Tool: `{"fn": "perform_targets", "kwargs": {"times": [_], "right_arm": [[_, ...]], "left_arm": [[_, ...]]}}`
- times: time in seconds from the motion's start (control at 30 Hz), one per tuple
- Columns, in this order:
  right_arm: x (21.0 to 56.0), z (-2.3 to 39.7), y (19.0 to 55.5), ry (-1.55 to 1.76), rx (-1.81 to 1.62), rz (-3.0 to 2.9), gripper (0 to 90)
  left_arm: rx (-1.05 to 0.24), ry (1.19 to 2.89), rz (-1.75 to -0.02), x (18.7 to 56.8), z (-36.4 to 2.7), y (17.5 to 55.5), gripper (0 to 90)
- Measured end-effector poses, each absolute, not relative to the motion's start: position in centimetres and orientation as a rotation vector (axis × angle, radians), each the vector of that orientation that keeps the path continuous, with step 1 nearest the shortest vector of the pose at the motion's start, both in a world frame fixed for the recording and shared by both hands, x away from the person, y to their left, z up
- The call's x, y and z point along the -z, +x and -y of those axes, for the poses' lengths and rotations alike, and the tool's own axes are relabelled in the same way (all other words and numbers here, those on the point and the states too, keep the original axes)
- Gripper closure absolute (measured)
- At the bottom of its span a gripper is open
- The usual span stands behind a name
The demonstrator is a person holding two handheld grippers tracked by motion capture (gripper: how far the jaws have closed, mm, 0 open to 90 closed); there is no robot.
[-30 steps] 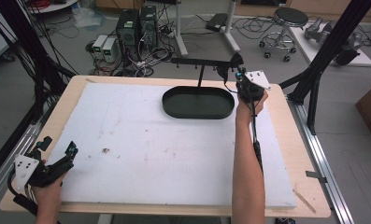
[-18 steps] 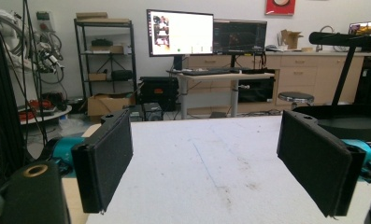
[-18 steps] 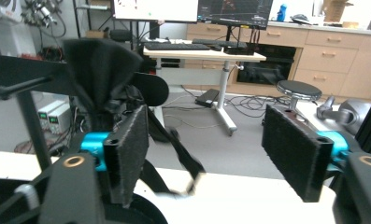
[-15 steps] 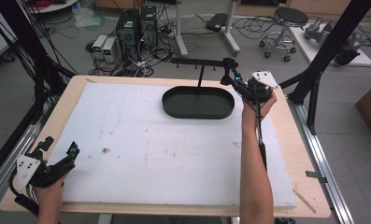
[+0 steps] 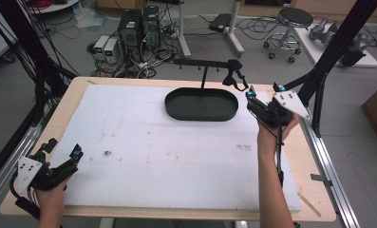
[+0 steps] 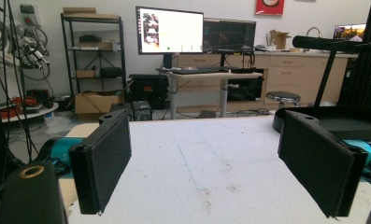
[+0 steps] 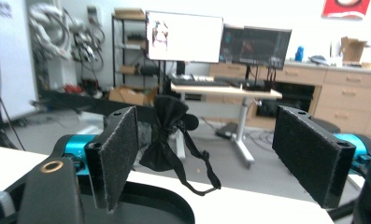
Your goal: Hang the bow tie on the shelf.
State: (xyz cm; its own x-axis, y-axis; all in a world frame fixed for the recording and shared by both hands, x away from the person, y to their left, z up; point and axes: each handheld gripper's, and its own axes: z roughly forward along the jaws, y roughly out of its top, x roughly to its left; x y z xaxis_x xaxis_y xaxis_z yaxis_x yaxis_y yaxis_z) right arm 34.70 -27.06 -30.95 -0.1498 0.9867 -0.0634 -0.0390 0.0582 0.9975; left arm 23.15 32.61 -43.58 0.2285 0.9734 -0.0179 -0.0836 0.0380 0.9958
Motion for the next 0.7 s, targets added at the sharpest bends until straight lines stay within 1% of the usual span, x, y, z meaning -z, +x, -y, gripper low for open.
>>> {"fn": "perform_targets", "kwargs": {"times": [0.03, 0.13, 0.17, 0.2, 0.23, 0.27, 0.3, 0.33, 0.37, 0.4, 0.57, 0.63, 0.7], "right_arm": [[30.9, 27.1, 34.7, 1.063, -1.289, -1.322, 21.9], [30.9, 27.8, 31.4, 1.027, -1.290, -1.306, 21.3], [30.9, 27.8, 31.4, 1.027, -1.290, -1.306, 21.3], [31.1, 27.9, 30.6, 1.024, -1.292, -1.304, 21.1], [31.5, 28.3, 28.9, 1.006, -1.288, -1.289, 21.1], [31.9, 28.4, 28.1, 1.005, -1.283, -1.287, 21.1], [31.9, 28.4, 28.1, 1.005, -1.283, -1.287, 21.1], [32.6, 28.8, 26.8, 1.001, -1.267, -1.291, 21.1], [32.6, 28.8, 26.8, 1.001, -1.267, -1.291, 21.1], [33.4, 29.2, 25.7, 1.016, -1.259, -1.293, 20.4], [34.8, 30.0, 23.9, 1.056, -1.259, -1.290, 19.5], [36.0, 30.5, 22.6, 1.061, -1.243, -1.280, 19.0], [36.4, 30.7, 22.2, 1.058, -1.239, -1.277, 18.9]], "left_arm": [[-1.060, 1.225, -0.990, 43.6, -32.6, 23.1, 17.5], [-1.050, 1.228, -0.994, 43.5, -32.5, 23.2, 17.2], [-1.045, 1.231, -0.998, 43.4, -32.4, 23.3, 17.2], [-1.045, 1.236, -1.002, 43.4, -32.4, 23.3, 17.0], [-1.038, 1.248, -1.007, 43.4, -32.3, 23.4, 17.0], [-1.038, 1.248, -1.007, 43.4, -32.3, 23.4, 17.0], [-1.034, 1.249, -1.007, 43.4, -32.2, 23.5, 17.0], [-1.033, 1.254, -1.007, 43.3, -32.2, 23.5, 16.9], [-1.032, 1.260, -1.005, 43.3, -32.1, 23.5, 16.9], [-1.031, 1.262, -1.002, 43.3, -32.1, 23.4, 16.9], [-1.030, 1.269, -0.997, 43.1, -32.0, 23.4, 16.9], [-1.028, 1.267, -0.996, 43.1, -32.0, 23.4, 16.9], [-1.025, 1.270, -0.990, 43.1, -31.9, 23.3, 16.9]]}}
